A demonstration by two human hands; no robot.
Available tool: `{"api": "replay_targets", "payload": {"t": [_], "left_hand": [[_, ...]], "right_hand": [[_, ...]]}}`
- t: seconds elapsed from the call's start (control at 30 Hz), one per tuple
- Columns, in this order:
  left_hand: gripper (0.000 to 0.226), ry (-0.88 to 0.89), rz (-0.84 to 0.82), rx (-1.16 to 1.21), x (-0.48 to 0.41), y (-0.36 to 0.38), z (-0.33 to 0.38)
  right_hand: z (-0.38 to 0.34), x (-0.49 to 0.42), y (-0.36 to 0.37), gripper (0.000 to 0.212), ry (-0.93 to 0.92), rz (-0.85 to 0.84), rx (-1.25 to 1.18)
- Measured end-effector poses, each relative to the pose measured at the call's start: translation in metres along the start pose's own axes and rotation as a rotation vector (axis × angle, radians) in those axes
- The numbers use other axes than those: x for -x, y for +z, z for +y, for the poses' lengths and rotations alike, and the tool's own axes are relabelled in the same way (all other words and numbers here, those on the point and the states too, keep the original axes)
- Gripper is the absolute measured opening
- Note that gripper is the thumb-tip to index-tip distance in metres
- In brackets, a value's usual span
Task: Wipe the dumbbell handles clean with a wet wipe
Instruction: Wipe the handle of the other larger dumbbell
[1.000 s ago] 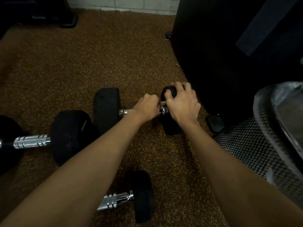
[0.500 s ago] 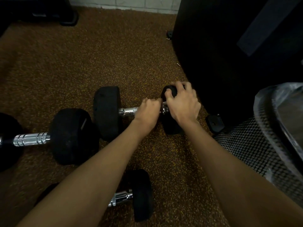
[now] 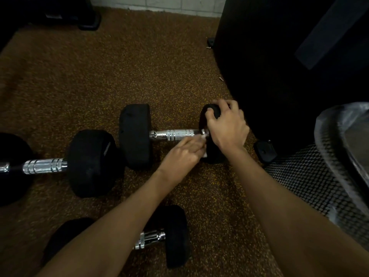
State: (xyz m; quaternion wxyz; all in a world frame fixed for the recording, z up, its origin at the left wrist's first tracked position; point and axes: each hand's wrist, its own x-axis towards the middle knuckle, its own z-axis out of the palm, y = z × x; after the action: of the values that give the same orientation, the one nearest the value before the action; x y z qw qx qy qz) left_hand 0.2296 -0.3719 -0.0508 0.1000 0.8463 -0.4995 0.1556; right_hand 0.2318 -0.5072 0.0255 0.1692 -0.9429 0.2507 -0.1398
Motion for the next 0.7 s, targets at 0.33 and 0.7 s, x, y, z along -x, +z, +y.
{"api": "replay_targets", "payload": {"t": [0.33,0.7], "left_hand": [[0.031,-1.793,0.358,1.862,-0.042,-0.009,0.02],[0.034,-1.712,0.999,2.521,-0.069,-0.006,0.024]], "right_hand": [[0.0,0.002,0.0,0.041,0.006,0.004,-0.019],[0.002,0.001,0.002,0.043,-0.008,0.008,-0.003]]}}
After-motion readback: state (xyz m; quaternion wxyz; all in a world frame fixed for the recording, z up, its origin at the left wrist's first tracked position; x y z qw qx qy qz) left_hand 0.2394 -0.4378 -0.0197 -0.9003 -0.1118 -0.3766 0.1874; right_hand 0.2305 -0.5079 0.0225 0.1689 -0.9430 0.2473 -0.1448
